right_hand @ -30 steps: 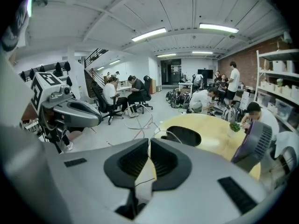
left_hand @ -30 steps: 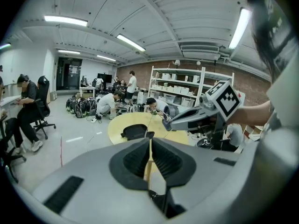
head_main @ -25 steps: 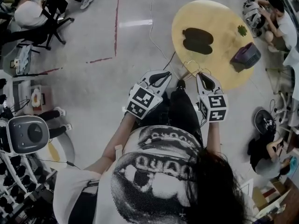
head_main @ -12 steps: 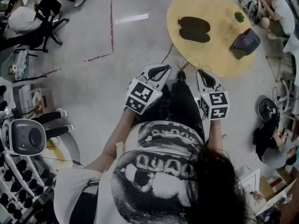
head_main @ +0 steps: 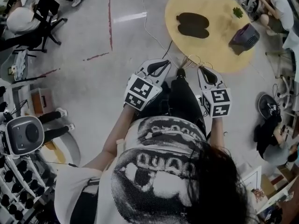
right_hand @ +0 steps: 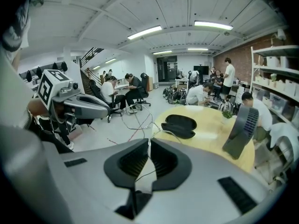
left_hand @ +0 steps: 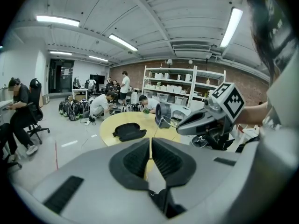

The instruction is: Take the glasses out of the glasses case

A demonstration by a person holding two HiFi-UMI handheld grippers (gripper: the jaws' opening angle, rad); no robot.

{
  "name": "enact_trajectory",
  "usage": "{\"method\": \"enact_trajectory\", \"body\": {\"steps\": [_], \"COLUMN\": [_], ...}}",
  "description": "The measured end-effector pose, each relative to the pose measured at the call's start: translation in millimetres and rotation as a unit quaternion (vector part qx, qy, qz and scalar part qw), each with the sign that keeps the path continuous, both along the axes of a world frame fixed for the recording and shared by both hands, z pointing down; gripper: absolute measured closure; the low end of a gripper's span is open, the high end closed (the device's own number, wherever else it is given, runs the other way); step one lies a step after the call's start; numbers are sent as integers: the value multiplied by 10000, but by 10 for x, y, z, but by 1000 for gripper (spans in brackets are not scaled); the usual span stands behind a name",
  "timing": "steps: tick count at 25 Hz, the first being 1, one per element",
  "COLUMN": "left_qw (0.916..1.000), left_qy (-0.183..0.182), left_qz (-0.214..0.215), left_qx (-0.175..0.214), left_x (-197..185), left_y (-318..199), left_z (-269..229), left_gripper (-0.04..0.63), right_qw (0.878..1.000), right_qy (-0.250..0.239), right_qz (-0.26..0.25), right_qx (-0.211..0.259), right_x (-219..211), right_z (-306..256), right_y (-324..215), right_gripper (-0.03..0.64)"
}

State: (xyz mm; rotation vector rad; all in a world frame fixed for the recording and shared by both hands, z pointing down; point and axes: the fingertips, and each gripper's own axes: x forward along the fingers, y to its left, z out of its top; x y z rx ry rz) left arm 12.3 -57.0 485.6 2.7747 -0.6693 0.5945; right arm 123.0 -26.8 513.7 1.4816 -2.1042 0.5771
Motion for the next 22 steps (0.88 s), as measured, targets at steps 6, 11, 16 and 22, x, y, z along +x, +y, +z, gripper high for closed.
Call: {"method": "enact_trajectory", "body": {"steps": [6,11,16,22], "left_qw": [10000,9998,9998,9998], "left_qy": [38,45,59,69], "left_qz": [-74,-163,-152,-105], "left_qx": [44,44,76,137], "left_x": [4,-9,18,37], "left_y": [-32,-55,-67,-82], "left_z": [-32,-39,-53,-91], "left_gripper": [574,574,574,574], "right_qw": [9999,9996,9994,9992], "right_qy": [43,98,104,86], "right_qz": [-141,-279,-332,-398], "right_qx": [-6,-20,-59,-23], "right_x": [-2,8,7,-31], "right_z": [-8,-24,-3,-46], "right_y": [-53,-85,-77,-91], "right_gripper": [601,601,601,601]}}
